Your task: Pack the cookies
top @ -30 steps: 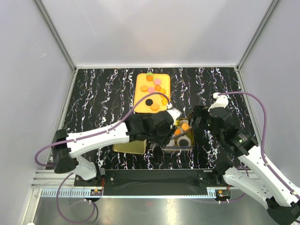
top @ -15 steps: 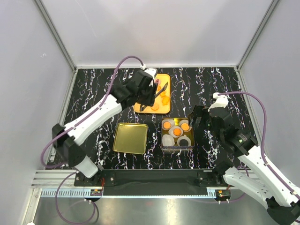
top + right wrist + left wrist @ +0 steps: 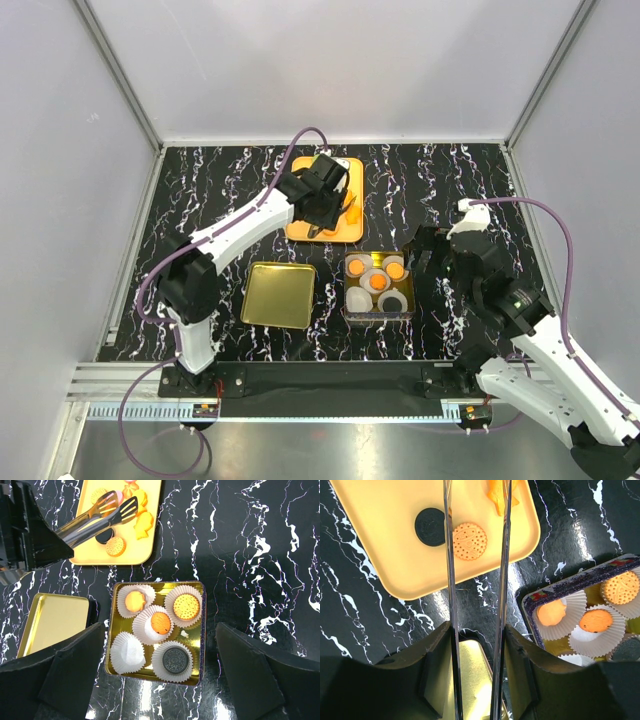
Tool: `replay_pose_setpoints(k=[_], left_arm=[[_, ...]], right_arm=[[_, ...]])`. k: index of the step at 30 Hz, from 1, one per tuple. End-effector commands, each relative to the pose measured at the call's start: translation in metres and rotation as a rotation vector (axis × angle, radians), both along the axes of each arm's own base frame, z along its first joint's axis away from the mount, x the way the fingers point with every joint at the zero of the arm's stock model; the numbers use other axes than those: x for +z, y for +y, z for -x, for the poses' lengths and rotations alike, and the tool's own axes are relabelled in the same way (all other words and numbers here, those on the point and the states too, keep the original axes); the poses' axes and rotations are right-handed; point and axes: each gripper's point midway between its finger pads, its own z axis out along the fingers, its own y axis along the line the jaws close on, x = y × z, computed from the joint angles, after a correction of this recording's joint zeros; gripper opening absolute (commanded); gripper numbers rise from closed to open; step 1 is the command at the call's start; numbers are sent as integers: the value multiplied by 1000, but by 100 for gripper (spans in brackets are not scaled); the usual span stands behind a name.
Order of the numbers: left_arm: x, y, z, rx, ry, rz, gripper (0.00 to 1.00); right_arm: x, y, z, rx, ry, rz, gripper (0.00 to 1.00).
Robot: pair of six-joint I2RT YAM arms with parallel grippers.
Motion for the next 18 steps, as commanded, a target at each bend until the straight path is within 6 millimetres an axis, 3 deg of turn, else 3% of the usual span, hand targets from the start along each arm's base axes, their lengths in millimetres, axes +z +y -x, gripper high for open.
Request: replay_pose_setpoints(k=[1, 18], left_arm=[[23, -15, -16, -27, -68, 62, 46], [4, -23, -10, -65, -15, 73, 46]], right_arm=[[9, -2, 1, -6, -20, -6, 100], [8, -5, 4, -14, -17, -12, 100]])
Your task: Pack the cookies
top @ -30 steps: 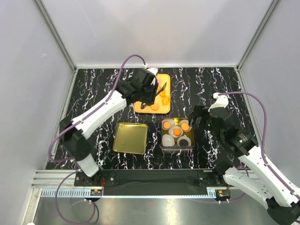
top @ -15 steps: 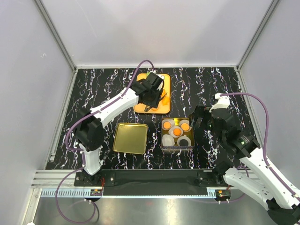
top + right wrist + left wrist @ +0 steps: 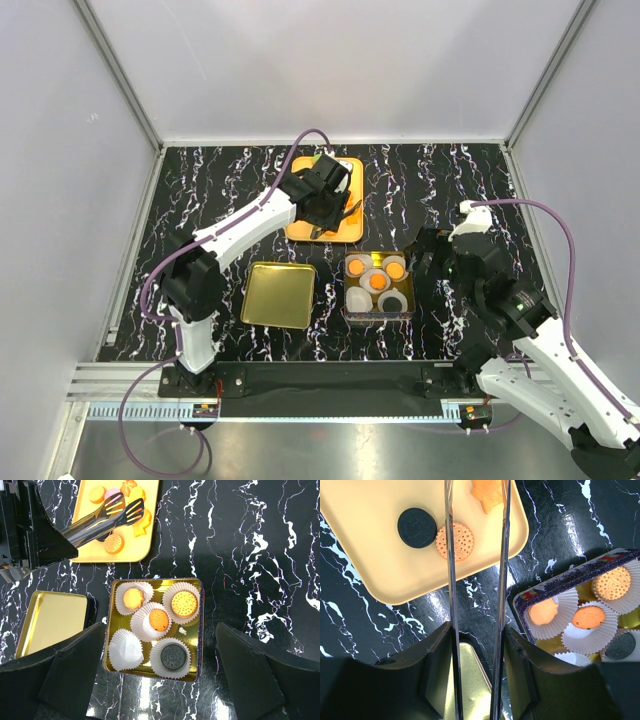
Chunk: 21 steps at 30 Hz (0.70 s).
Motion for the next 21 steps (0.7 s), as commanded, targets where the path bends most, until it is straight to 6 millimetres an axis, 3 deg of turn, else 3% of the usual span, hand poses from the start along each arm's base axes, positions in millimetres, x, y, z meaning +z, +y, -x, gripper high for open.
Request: replay_pose_setpoints(k=[1, 21], left_arm=[[12, -12, -12, -25, -49, 48, 46], [-14, -11, -12, -43, -11, 4, 46]], right_arm=[[11, -2, 0, -14, -26, -18, 100], [8, -2, 1, -14, -20, -17, 100]])
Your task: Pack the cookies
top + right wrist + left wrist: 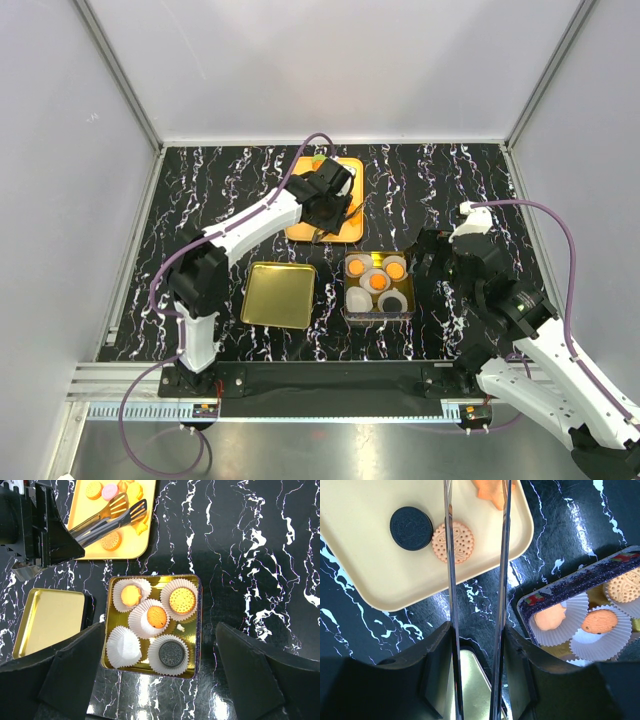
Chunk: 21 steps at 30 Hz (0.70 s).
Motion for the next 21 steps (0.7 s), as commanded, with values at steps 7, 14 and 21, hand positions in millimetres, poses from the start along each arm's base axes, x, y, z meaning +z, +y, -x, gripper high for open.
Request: replay_pose_setpoints(k=[7, 14, 21], left_arm=[[6, -8, -5, -27, -25, 40, 46], [9, 2, -1, -23, -30, 19, 46], [16, -2, 4, -37, -24, 55, 46]], right_arm=[[11, 0, -2, -12, -34, -24, 100], [12, 2, -2, -8, -33, -29, 100], [11, 4, -2, -3, -27, -39, 100]])
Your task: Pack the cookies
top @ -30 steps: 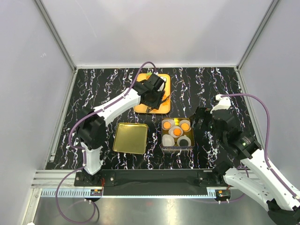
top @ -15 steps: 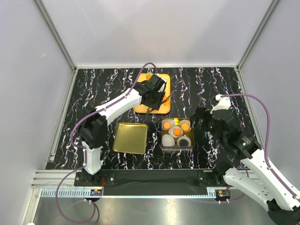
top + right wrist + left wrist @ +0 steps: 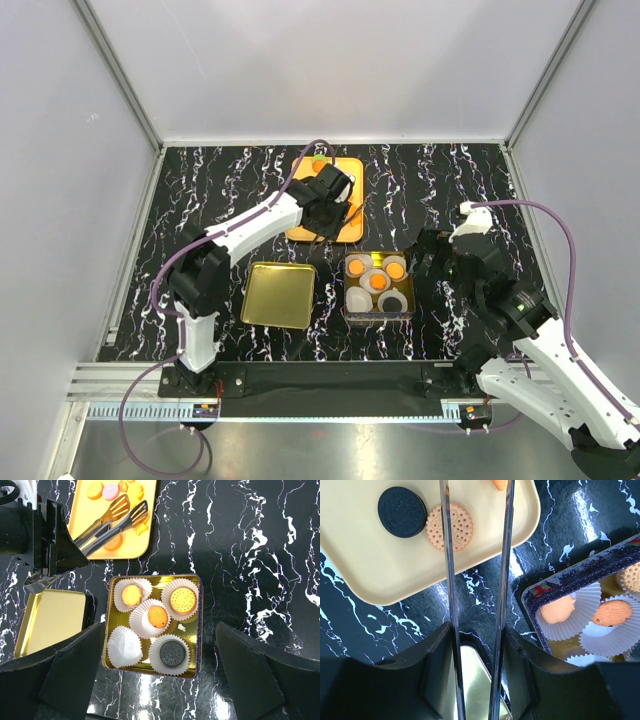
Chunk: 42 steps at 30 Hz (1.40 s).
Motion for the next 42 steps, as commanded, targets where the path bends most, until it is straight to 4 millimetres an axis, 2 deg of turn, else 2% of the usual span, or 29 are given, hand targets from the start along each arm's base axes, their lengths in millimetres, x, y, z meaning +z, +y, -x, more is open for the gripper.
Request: replay_pose_setpoints(k=[1, 16, 27, 42], left_arm=[[35, -7, -7, -16, -71, 80, 46], [53, -4, -4, -17, -79, 125, 46], [49, -8, -10, -32, -57, 108, 46], [33, -10, -13, -29, -33, 81, 46]], right_arm=[[11, 3, -2, -3, -29, -35, 100], [12, 1, 0, -8, -35, -42, 100], [12, 0, -1, -13, -35, -42, 100], [9, -1, 0, -15, -32, -33, 100]])
